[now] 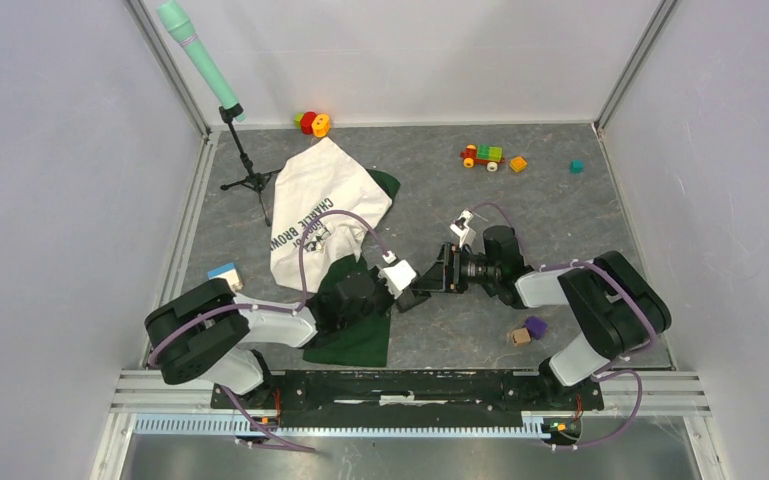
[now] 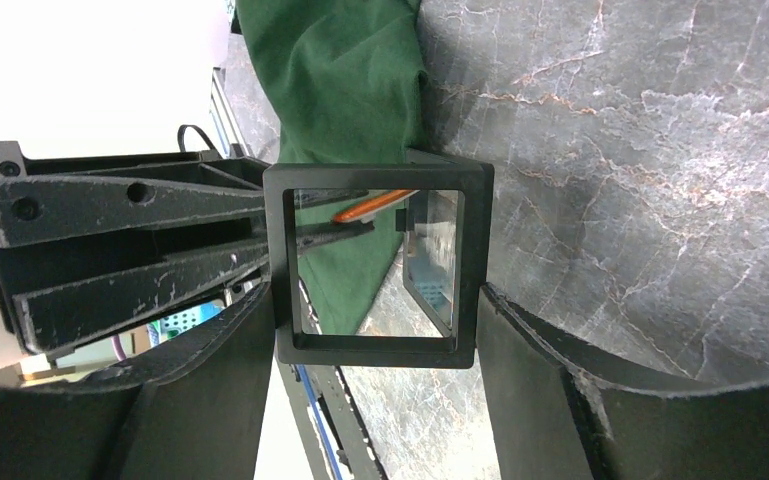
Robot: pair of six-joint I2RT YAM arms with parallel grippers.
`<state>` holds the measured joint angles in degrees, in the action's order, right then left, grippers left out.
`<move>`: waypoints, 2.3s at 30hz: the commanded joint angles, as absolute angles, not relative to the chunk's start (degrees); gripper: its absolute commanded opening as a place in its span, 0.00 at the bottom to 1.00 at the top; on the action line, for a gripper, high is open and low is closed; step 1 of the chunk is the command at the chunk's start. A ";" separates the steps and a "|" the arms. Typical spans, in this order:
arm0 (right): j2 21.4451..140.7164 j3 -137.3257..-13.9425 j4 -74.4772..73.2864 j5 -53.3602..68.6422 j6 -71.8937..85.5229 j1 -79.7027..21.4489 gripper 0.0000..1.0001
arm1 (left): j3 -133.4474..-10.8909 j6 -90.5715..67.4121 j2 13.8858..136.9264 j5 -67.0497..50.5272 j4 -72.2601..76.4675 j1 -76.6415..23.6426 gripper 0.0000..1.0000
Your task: Remove the brooch from the garment
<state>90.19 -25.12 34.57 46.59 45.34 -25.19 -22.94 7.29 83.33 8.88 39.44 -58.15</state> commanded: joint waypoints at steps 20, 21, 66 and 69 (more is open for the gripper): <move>93.60 -29.98 29.41 43.79 39.55 -22.17 0.57 | -21.68 2.58 77.98 3.66 41.42 -58.66 0.46; 93.45 -30.93 27.43 43.05 37.92 -21.75 0.57 | -21.50 2.43 77.37 4.25 41.35 -58.71 0.47; 80.70 -48.39 -12.96 -2.61 12.25 -18.65 0.96 | -29.59 -32.45 54.67 26.09 -9.50 -44.60 0.84; 77.03 -46.63 -11.35 -0.21 12.45 -19.84 0.93 | -29.57 -33.98 55.74 23.52 -11.64 -43.48 0.76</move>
<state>82.06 -47.62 -13.82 -2.74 12.86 -18.76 -27.64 -28.73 55.37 26.15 -5.02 -44.95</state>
